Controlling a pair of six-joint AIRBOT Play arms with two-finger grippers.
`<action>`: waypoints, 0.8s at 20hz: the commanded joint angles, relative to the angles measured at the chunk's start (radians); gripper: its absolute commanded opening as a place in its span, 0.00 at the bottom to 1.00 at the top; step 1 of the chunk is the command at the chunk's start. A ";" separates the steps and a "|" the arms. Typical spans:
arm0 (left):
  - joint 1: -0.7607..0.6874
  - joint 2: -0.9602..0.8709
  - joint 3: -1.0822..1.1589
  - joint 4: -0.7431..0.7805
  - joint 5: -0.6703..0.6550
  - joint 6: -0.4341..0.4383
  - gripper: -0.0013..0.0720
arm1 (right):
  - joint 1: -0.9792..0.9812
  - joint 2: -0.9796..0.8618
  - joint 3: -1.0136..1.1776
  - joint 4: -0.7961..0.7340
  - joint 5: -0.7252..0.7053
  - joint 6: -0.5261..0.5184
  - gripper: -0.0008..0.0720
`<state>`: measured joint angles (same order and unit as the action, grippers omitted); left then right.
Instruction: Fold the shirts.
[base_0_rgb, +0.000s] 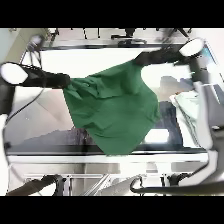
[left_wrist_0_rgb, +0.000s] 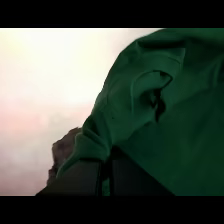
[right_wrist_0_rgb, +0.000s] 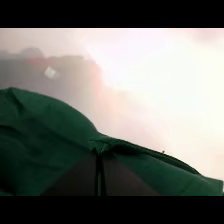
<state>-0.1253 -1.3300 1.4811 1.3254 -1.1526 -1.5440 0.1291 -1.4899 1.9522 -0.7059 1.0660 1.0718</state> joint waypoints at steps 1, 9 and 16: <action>0.111 -0.217 -0.035 0.005 0.011 0.010 0.04 | 0.071 -0.224 0.001 0.011 -0.090 -0.002 0.07; 0.280 -0.355 -0.035 -0.186 0.005 0.119 0.04 | -0.130 -0.056 0.001 -0.013 0.405 0.186 0.36; 0.329 -0.353 -0.035 -0.184 -0.087 0.158 0.04 | -0.123 0.321 -0.410 -0.296 0.534 0.346 0.35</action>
<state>0.1814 -1.6802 1.4467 1.1465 -1.1988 -1.4128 0.0029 -1.3323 1.7618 -0.9024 1.5406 1.3449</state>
